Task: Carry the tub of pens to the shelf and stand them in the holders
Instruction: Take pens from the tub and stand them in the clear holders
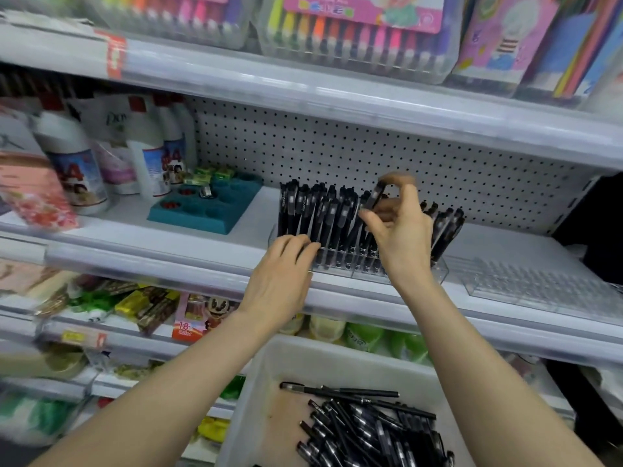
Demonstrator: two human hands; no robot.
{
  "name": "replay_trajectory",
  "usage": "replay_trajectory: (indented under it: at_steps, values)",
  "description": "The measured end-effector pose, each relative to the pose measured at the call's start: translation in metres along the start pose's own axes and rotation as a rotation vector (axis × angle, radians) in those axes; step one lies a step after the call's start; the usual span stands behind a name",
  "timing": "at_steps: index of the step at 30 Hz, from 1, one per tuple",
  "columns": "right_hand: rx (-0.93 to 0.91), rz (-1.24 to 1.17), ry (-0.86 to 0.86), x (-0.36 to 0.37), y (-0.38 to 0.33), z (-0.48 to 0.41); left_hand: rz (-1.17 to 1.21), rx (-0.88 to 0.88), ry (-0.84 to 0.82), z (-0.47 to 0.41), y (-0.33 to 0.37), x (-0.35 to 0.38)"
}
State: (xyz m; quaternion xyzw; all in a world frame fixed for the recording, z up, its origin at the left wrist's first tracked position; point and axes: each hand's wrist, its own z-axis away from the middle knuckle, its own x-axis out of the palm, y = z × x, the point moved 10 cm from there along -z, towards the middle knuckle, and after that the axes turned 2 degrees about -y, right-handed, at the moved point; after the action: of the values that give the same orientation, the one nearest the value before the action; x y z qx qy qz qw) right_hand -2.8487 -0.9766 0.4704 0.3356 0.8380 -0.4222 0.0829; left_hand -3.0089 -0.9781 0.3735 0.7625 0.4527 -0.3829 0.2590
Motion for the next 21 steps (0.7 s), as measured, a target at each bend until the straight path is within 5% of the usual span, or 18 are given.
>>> replay_trajectory:
  at_steps: [6, 13, 21]
  values:
    - [-0.014, 0.123, -0.148, 0.032, 0.012, 0.014, 0.014, -0.01, 0.011, 0.0, -0.002, 0.002]
    - [-0.055, 0.164, -0.123, 0.017, 0.009, 0.029, 0.114, -0.013, 0.023, 0.008, 0.0, -0.004]
    - [0.028, 0.199, -0.278, 0.007, 0.073, 0.15, 0.234, -0.034, -0.091, 0.089, 0.037, 0.038]
